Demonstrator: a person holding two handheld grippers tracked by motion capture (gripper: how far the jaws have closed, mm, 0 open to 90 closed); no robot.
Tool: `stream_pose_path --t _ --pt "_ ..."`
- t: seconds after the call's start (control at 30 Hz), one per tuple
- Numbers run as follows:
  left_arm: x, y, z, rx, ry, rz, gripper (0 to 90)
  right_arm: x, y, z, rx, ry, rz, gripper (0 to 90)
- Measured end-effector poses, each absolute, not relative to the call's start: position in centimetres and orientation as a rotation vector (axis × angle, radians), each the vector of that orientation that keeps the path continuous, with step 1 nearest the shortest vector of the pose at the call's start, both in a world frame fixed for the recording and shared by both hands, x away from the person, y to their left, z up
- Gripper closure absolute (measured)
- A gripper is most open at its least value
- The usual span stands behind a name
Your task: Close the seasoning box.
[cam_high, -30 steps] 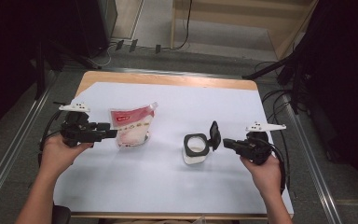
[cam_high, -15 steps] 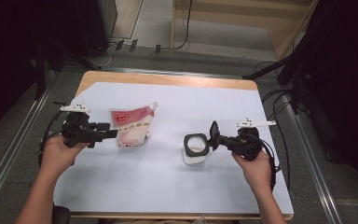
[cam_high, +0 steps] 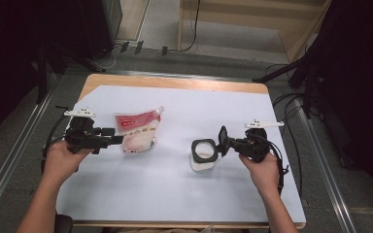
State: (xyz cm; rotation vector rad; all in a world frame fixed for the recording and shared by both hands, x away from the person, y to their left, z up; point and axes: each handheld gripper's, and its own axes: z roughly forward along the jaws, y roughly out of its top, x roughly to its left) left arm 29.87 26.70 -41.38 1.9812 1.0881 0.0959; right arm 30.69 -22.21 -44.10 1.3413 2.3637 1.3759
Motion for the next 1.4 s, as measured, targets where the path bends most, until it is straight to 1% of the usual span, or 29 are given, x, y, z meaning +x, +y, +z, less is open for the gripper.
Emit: stream_pose_path --t 0.47,1.4 --pt "29.9 27.0 -41.3 1.976 1.101 0.107 43.7 29.9 -21.6 -43.6 1.298 2.347 1.395 90.0" --pt "30.0 27.2 -41.5 1.966 1.108 0.080 42.0 29.6 -20.1 -43.6 1.240 2.388 1.432 90.0"
